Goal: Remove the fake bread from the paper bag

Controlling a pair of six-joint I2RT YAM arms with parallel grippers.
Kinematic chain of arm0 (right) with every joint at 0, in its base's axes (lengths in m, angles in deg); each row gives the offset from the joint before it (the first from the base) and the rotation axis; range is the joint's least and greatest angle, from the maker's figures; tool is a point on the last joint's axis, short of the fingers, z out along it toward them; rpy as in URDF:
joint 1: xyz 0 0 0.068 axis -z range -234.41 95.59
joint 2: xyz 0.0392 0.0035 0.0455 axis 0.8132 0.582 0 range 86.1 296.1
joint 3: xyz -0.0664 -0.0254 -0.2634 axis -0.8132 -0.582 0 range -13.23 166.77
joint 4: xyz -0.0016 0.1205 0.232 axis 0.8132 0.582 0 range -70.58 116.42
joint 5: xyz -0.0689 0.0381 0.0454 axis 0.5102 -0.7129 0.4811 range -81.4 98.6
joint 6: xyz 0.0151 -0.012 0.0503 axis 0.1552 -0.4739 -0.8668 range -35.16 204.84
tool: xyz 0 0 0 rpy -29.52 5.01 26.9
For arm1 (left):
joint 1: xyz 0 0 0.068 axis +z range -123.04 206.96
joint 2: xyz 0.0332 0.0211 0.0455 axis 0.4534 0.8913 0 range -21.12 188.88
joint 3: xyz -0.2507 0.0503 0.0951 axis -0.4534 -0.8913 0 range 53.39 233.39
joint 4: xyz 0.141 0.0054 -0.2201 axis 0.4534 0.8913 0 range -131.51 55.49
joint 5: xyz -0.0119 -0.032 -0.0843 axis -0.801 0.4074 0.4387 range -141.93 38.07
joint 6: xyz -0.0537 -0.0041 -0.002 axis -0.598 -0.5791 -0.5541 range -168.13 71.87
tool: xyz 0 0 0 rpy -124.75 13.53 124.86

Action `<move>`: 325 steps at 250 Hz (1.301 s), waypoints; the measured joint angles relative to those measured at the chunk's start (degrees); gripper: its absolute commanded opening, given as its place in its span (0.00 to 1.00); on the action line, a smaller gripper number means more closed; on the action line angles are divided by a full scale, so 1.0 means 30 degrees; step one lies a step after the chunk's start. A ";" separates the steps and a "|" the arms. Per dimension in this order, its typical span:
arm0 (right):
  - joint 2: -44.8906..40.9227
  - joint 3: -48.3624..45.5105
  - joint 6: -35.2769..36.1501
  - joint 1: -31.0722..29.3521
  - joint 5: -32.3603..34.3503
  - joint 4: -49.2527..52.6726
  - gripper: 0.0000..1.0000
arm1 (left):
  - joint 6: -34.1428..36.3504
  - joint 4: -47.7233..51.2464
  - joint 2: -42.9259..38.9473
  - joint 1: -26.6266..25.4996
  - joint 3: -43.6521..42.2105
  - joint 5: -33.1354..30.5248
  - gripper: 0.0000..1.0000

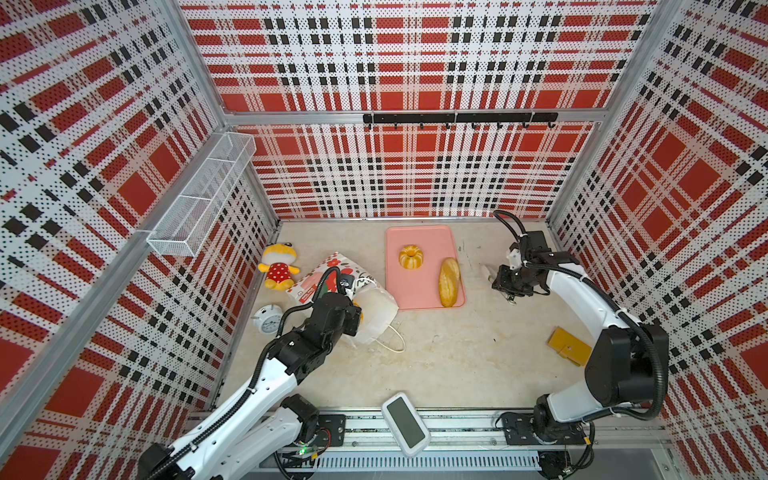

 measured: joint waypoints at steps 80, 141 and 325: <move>-0.4532 0.0219 0.0015 -0.1523 -0.4269 0.2149 0.41 | 0.0874 0.0007 0.0102 0.0029 0.0044 0.0182 0.00; -0.6513 -0.0845 -0.1960 -0.7045 -0.5464 0.1610 0.45 | 0.1566 0.0029 0.0313 0.0036 0.0306 0.0189 0.00; 0.1443 -0.2929 -0.6790 -1.3690 -0.5406 -0.9959 0.49 | 0.1792 -0.0568 0.0656 0.0015 0.0153 0.0058 0.00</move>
